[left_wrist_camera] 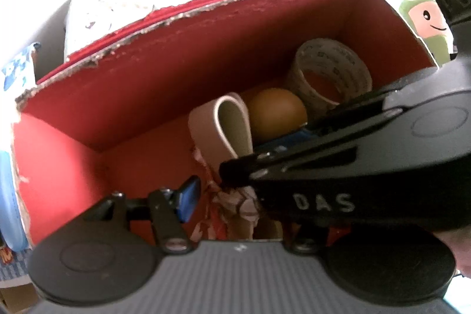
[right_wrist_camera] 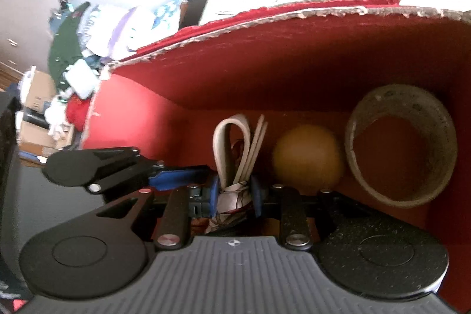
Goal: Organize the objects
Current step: 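Press the held sandal down beside the gourd inside the box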
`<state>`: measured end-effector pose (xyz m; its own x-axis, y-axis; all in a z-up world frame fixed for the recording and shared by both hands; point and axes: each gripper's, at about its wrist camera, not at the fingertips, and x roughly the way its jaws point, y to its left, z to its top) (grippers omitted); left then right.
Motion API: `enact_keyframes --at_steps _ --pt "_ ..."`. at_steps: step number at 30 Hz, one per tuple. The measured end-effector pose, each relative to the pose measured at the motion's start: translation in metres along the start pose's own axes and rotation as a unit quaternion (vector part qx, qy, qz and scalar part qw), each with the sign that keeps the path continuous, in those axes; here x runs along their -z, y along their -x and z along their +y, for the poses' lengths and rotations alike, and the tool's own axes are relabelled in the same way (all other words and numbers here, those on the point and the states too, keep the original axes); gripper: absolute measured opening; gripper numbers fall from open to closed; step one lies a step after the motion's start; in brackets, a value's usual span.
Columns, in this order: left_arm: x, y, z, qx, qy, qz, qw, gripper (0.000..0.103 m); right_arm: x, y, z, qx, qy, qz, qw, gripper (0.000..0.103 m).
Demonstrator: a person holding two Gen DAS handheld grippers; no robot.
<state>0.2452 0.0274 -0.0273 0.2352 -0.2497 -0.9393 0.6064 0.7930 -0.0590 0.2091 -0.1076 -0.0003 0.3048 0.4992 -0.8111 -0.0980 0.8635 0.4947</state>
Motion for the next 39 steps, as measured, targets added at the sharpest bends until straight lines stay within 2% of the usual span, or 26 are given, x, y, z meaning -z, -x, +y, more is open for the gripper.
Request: enact_keyframes --at_steps 5,8,13,17,26,32,39 --pt "0.001 0.001 -0.001 0.004 -0.004 -0.002 1.0000 0.061 -0.004 -0.008 -0.007 0.007 -0.045 0.014 0.999 0.028" --pt "0.001 0.002 -0.001 0.006 -0.006 -0.002 1.0000 0.061 -0.003 -0.007 -0.006 -0.018 -0.041 0.016 0.999 0.028" --pt "0.002 0.004 -0.001 0.010 -0.009 -0.002 0.9999 0.061 -0.001 -0.004 0.002 -0.014 -0.023 0.003 1.000 0.028" --pt "0.001 0.001 -0.003 0.014 -0.012 0.004 0.9998 0.061 -0.001 -0.005 -0.007 -0.010 -0.048 0.013 0.999 0.028" --pt "-0.004 -0.001 -0.011 0.019 -0.013 0.022 0.9995 0.060 0.001 0.002 -0.007 -0.017 -0.058 -0.010 0.998 0.028" --pt "-0.005 0.002 -0.023 0.006 -0.026 0.016 0.9995 0.062 0.003 0.005 -0.013 -0.024 -0.078 -0.031 0.996 0.027" --pt "-0.003 0.006 -0.018 0.020 -0.013 0.008 0.9997 0.064 0.002 0.006 -0.012 -0.024 -0.077 -0.034 0.996 0.026"
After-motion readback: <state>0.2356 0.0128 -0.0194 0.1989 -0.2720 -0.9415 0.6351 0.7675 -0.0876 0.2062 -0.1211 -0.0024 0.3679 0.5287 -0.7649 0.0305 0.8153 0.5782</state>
